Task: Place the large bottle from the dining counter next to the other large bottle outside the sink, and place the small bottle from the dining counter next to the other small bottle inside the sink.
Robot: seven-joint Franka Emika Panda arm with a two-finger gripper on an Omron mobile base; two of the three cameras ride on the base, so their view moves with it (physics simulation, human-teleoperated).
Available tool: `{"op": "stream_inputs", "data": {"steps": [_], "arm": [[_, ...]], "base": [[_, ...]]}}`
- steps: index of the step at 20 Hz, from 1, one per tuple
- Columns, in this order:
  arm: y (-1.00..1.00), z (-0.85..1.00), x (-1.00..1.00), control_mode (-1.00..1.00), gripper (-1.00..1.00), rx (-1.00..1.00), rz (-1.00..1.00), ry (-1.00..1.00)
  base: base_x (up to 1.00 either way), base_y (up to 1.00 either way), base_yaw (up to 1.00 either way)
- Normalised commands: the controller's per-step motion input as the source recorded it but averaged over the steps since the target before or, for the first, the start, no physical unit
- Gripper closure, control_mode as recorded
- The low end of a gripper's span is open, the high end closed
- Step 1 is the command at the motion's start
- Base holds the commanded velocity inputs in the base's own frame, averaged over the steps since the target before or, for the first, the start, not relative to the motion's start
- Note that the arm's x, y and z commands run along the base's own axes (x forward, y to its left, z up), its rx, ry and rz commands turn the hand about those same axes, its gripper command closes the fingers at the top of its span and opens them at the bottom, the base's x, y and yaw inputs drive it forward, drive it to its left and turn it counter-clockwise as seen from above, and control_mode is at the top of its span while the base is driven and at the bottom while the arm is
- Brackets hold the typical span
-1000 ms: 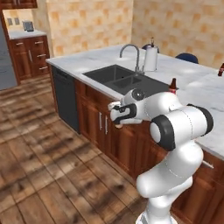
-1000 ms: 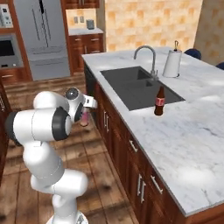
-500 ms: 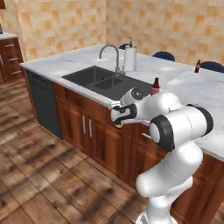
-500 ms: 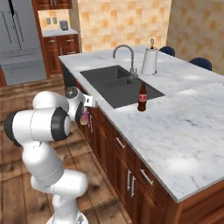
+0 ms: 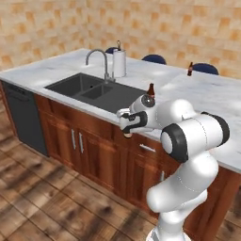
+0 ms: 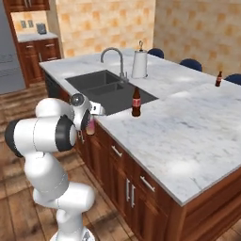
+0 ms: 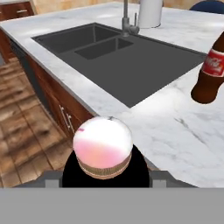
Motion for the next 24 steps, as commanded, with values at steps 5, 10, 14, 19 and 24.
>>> {"op": "stream_inputs", "data": {"steps": [5,10,14,19,24], "arm": [[0.00,0.00,0.00,1.00,1.00,0.00,0.00,0.00],[0.00,0.00,0.00,1.00,1.00,0.00,0.00,0.00],[0.00,0.00,0.00,1.00,1.00,0.00,0.00,0.00],[0.00,0.00,0.00,1.00,1.00,0.00,0.00,0.00],[0.00,0.00,0.00,1.00,1.00,0.00,0.00,0.00]], "base": [[0.27,0.00,-0.26],[0.53,0.02,-0.20],[0.58,0.06,-0.17],[0.51,0.12,-0.16],[0.53,0.18,-0.14]]}}
